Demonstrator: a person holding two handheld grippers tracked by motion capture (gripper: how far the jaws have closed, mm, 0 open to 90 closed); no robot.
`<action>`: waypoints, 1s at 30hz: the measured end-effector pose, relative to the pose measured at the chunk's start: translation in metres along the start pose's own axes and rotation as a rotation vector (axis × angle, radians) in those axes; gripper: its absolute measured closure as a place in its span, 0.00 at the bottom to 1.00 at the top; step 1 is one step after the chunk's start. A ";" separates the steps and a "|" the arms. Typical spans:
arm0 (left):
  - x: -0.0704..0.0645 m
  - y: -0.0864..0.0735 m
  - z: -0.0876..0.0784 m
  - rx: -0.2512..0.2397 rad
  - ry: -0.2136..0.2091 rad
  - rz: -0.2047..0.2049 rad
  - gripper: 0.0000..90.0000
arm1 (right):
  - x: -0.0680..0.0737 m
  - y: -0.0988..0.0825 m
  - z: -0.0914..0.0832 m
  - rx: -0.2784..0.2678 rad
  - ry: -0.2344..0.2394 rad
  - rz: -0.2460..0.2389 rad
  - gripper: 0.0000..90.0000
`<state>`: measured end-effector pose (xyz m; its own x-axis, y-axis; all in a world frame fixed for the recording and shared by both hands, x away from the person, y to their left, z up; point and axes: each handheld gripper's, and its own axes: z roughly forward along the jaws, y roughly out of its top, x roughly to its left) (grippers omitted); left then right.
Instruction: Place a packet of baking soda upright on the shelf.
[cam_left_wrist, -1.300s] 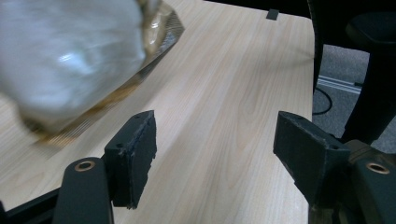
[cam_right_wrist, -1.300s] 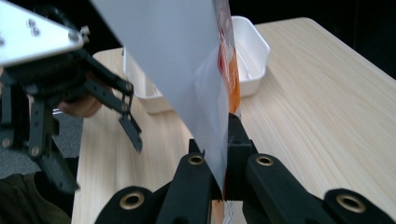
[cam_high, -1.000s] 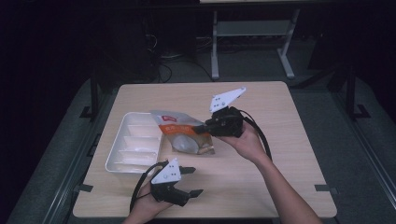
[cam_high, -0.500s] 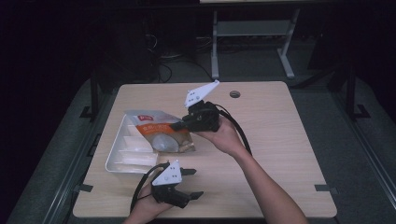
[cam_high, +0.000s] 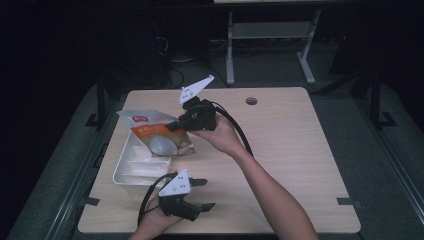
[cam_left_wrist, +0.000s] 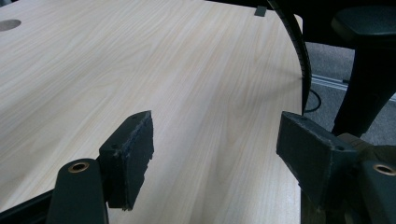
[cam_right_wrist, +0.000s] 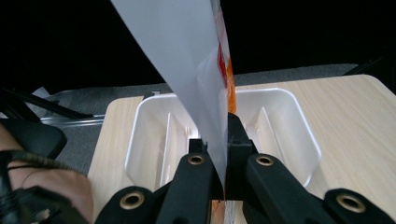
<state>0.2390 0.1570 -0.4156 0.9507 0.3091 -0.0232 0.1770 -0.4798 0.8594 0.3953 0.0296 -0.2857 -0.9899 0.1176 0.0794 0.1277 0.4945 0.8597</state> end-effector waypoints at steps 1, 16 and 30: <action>0.001 -0.001 0.000 0.001 0.002 -0.003 0.30 | -0.003 0.004 0.003 -0.002 -0.003 0.004 1.00; 0.009 -0.005 -0.005 -0.010 0.016 -0.035 0.30 | -0.029 0.019 0.018 -0.052 -0.021 0.033 1.00; 0.012 -0.006 -0.008 -0.018 0.021 -0.042 0.29 | -0.040 0.020 0.033 -0.068 -0.030 0.046 1.00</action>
<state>0.2469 0.1696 -0.4171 0.9371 0.3457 -0.0490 0.2118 -0.4510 0.8670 0.4397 0.0630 -0.2879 -0.9807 0.1649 0.1054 0.1675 0.4287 0.8878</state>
